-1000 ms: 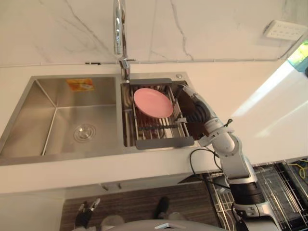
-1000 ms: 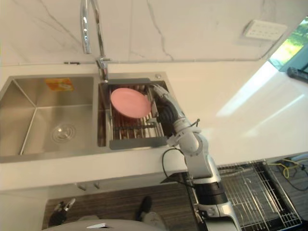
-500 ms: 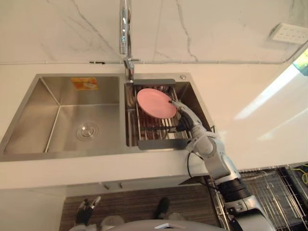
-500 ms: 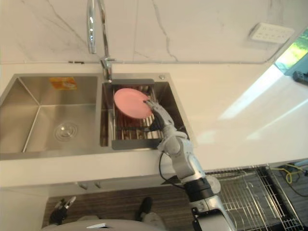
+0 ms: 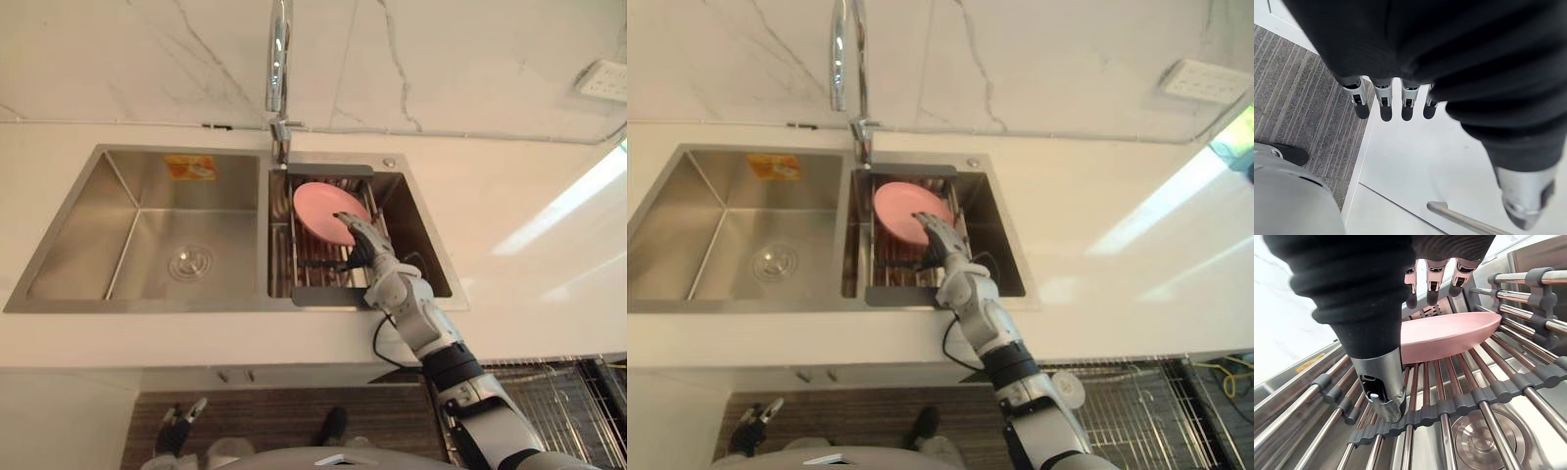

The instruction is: Walk over to the sink, pick up the cup, carry it to the dishwasher, place the cup inside the dishwasher, then close the dishwasher door

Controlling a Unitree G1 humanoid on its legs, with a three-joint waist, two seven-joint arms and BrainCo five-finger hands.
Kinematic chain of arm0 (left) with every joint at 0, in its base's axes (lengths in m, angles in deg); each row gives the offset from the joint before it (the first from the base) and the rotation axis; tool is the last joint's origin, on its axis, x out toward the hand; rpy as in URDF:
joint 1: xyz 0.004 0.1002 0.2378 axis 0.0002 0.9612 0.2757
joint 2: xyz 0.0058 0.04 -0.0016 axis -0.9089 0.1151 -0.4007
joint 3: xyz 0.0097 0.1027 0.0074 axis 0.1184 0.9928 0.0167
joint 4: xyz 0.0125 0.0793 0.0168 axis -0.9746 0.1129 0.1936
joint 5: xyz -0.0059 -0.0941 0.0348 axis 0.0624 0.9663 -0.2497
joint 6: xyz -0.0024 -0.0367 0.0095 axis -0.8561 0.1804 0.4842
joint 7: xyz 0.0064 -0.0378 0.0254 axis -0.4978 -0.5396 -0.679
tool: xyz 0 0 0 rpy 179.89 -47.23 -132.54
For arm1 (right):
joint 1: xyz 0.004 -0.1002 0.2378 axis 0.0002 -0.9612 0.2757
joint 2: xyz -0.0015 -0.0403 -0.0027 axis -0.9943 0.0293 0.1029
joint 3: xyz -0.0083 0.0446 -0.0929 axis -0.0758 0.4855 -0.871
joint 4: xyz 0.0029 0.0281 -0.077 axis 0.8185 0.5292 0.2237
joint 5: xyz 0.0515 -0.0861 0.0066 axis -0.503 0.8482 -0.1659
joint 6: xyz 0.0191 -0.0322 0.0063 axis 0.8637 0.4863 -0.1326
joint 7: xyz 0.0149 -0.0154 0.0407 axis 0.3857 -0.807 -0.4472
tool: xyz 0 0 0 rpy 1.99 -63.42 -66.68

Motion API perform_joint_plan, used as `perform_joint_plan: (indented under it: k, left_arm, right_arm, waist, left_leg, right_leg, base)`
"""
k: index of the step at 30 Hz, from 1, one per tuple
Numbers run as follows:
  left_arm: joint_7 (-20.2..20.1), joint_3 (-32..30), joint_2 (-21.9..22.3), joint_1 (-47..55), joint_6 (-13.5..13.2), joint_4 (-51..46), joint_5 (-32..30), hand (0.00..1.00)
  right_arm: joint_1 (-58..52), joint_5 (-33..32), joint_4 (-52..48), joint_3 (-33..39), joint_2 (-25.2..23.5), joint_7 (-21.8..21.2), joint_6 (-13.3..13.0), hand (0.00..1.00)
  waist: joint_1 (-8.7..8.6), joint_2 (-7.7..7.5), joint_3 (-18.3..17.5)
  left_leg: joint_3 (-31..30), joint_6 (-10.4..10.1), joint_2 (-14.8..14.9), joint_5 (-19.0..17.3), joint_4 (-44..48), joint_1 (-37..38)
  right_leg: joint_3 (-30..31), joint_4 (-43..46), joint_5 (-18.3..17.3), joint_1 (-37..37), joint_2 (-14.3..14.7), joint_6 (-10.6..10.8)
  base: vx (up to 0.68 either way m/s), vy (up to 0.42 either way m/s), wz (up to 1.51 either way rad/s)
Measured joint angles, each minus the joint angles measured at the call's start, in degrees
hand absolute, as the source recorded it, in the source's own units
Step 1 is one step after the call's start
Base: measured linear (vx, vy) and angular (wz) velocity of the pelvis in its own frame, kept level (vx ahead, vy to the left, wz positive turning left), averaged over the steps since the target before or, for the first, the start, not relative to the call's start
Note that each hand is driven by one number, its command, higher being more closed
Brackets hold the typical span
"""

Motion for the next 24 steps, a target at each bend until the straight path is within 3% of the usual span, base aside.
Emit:
perform_joint_plan:
  k: [10, 11, 19, 24]
  left_arm:
    - [-0.02, 0.01, 0.07, 0.00, 0.64, -0.29, -0.06, 0.00]
    - [-0.02, 0.01, 0.07, 0.03, 0.67, -0.30, -0.07, 0.00]
    - [-0.22, 0.04, 0.55, 0.05, 1.27, -2.04, -0.03, 0.00]
    - [-0.37, 0.07, 0.75, -0.07, 1.36, -2.53, -0.02, 0.00]
  right_arm:
    - [6.62, 3.21, 10.08, -0.87, -0.81, 5.64, 2.33, 0.00]
    - [7.64, 3.21, 11.96, -1.63, -0.84, 5.99, 2.41, 1.00]
    - [12.64, 3.23, 19.21, -3.62, -0.82, 6.25, 2.28, 1.00]
    - [13.70, 3.58, 21.02, -4.84, -0.83, 9.17, 0.91, 1.00]
  waist:
    - [1.34, 0.11, 0.07]
    - [1.74, 0.13, 0.09]
    - [3.22, 0.20, 0.13]
    - [3.62, 0.19, 0.14]
  left_leg:
    - [-2.27, -0.09, -0.30, 1.15, -1.52, -0.17]
    - [-2.34, -0.11, -0.29, 1.49, -1.86, 0.05]
    - [-3.50, -0.11, -0.30, 1.63, -1.87, -0.20]
    - [-3.74, -0.14, -0.34, 1.73, -1.88, -0.15]
  right_leg:
    - [-2.14, -0.01, -0.32, 0.71, -0.55, 0.10]
    - [-2.30, -0.01, -0.39, 0.71, -0.52, 0.08]
    - [-3.47, -0.01, -0.57, 1.07, -0.66, 0.24]
    - [-3.58, 0.00, -0.58, 1.23, -0.71, 0.25]
  base:
    - [0.00, 0.013, 0.13]
    - [0.02, 0.013, 0.06]
    - [0.01, 0.018, 0.07]
    - [0.00, 0.000, 0.00]
